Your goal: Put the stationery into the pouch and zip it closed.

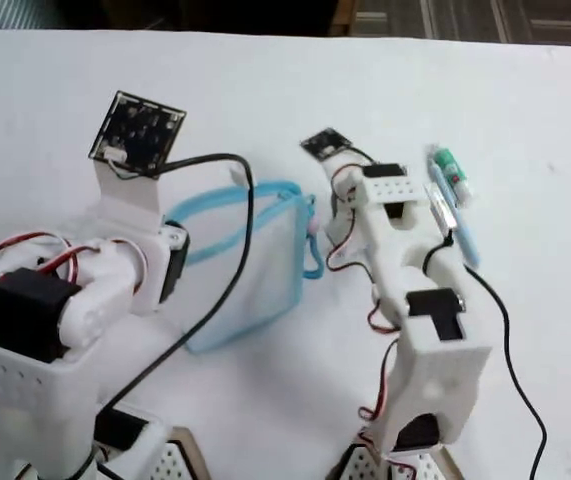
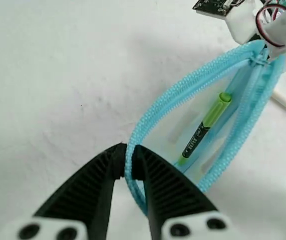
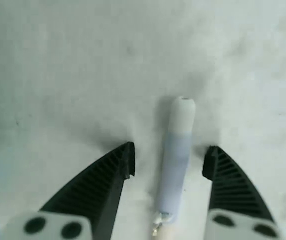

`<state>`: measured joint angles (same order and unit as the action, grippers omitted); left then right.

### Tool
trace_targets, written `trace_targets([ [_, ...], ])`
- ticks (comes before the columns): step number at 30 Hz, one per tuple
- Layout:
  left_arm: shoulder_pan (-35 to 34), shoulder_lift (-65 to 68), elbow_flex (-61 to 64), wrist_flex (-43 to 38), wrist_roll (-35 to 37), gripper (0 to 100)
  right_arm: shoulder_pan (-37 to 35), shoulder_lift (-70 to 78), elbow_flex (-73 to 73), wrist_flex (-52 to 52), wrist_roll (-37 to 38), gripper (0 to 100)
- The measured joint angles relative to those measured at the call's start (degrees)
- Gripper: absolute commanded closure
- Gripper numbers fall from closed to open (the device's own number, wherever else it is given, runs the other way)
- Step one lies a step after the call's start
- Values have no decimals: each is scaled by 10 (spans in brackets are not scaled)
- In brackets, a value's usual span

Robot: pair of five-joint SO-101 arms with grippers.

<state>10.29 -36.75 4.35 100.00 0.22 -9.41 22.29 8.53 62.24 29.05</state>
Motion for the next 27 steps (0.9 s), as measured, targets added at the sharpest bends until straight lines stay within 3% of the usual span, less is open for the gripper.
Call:
trace_targets([
  [3, 0, 6, -16, 0, 0, 977, 1, 29, -24, 0, -4, 811],
  [7, 0, 13, -22, 1, 0, 977, 16, 47, -48, 0, -4, 993],
  [9, 0, 13, -22, 2, 0, 977, 22, 52, -62, -1, -4, 954],
  [22, 0, 13, -24, 2, 0, 977, 34, -37, -55, 11, -7, 982],
  [27, 0, 13, -25, 2, 0, 977, 62, -183, -55, 11, -86, 982],
])
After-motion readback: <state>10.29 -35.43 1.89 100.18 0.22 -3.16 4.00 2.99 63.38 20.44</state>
